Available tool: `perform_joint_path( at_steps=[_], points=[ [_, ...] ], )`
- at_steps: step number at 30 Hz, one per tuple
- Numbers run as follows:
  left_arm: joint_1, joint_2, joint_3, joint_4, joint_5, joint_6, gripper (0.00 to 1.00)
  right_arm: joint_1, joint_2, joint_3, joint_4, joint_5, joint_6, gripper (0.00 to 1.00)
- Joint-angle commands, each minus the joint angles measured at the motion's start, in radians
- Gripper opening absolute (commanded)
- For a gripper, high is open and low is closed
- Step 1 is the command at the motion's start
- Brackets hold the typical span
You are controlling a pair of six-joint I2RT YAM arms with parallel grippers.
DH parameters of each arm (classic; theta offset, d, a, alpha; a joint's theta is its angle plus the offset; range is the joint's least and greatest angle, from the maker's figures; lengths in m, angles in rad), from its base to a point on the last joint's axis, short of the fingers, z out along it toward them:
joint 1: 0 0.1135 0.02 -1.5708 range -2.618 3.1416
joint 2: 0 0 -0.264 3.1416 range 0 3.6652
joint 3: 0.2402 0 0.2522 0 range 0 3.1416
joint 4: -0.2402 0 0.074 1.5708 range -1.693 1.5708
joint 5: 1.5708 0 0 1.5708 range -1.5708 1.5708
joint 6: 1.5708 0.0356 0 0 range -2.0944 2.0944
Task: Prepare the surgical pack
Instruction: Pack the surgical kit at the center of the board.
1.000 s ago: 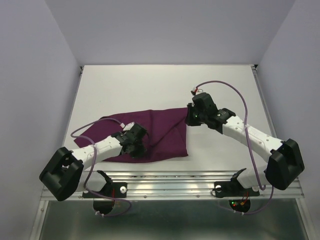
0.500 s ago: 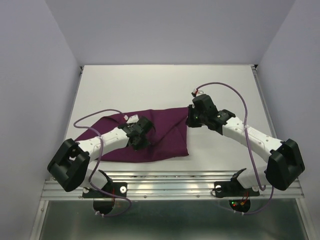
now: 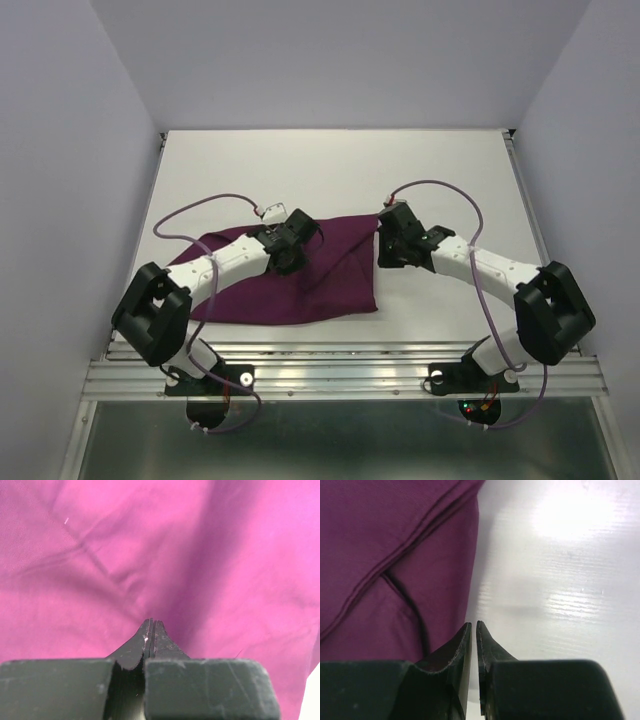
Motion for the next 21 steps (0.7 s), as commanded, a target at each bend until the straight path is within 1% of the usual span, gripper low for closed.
perform_joint_path(
  at_steps=[1,5,11,16,21],
  points=[
    [0.009,0.096,0.051,0.024,-0.049,0.047,0.00,0.010,0.024,-0.002,0.026,-0.002,0.021,0.14],
    [0.006,0.210,0.078,0.087,0.000,0.080,0.00,0.010,0.059,-0.004,0.053,-0.031,0.016,0.14],
    [-0.032,0.251,0.140,0.149,0.037,0.114,0.00,0.010,0.113,-0.011,0.082,-0.042,0.009,0.14],
    [-0.084,0.339,0.259,0.150,0.061,0.126,0.00,0.001,0.113,-0.021,0.084,0.012,0.006,0.14],
    [-0.113,0.425,0.364,0.149,0.074,0.139,0.00,-0.040,0.090,-0.047,0.079,0.061,-0.008,0.15]
  ],
)
